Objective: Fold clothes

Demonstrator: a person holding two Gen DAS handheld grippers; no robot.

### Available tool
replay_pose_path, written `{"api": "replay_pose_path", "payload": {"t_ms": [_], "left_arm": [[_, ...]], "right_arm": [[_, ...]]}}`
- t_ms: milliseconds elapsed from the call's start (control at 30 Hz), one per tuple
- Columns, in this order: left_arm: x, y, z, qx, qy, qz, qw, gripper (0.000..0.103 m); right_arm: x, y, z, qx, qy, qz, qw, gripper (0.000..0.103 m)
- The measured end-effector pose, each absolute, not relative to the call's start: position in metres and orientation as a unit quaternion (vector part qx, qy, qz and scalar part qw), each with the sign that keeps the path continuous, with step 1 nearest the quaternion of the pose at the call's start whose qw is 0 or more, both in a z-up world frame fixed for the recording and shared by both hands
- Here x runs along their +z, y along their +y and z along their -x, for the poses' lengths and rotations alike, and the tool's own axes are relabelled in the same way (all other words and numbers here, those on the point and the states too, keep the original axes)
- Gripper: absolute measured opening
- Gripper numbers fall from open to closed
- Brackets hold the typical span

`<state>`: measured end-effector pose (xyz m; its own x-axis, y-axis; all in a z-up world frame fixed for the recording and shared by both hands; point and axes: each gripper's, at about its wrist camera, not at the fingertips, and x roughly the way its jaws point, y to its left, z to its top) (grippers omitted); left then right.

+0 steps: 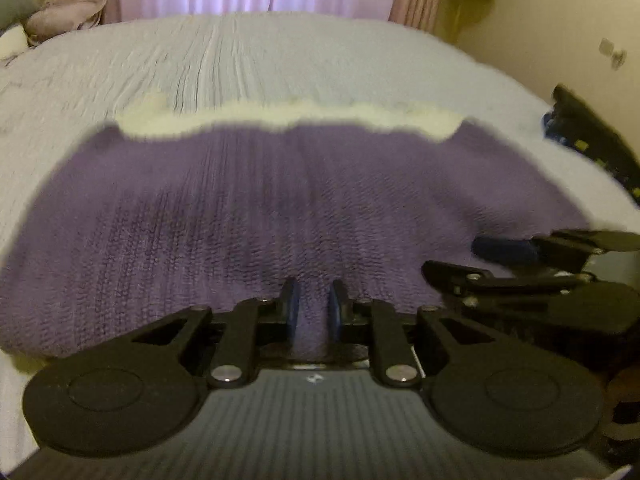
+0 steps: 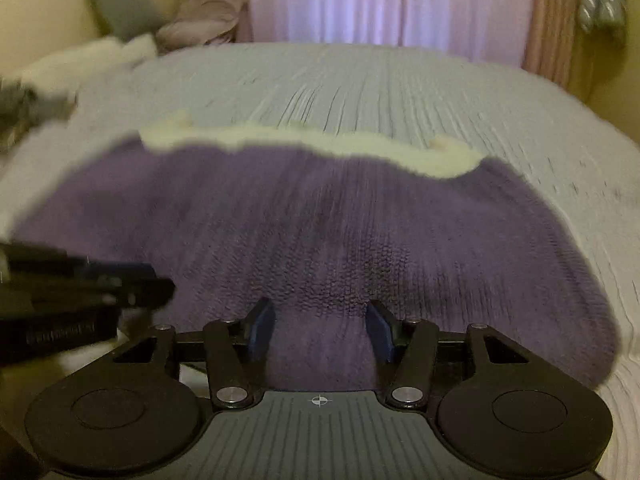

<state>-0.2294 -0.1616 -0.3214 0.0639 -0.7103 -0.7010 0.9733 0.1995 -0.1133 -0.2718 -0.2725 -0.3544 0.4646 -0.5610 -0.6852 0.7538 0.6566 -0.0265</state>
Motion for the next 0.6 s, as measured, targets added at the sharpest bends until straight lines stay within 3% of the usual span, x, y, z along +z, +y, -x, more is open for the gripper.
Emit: {"api": "replay_pose_path", "payload": {"t_ms": [200,400,600], "left_arm": [[-0.289,-0.158,0.217,-0.611,0.327,-0.179,0.698,0.014],[-0.256,-0.189,0.178,-0.613,0.283,-0.156,0.721,0.013],[-0.283,-0.246,0.143,-0.613,0.31,-0.171,0.706,0.014]], "right_arm": [[-0.329,-0.288,0.282,-0.376,0.338,-0.185,0.843,0.053],[-0.293,-0.337,0.293,-0.427,0.26,-0.174,0.848,0.053],[-0.309,-0.406,0.29,-0.459,0.268,-0.15,0.834,0.053]]}}
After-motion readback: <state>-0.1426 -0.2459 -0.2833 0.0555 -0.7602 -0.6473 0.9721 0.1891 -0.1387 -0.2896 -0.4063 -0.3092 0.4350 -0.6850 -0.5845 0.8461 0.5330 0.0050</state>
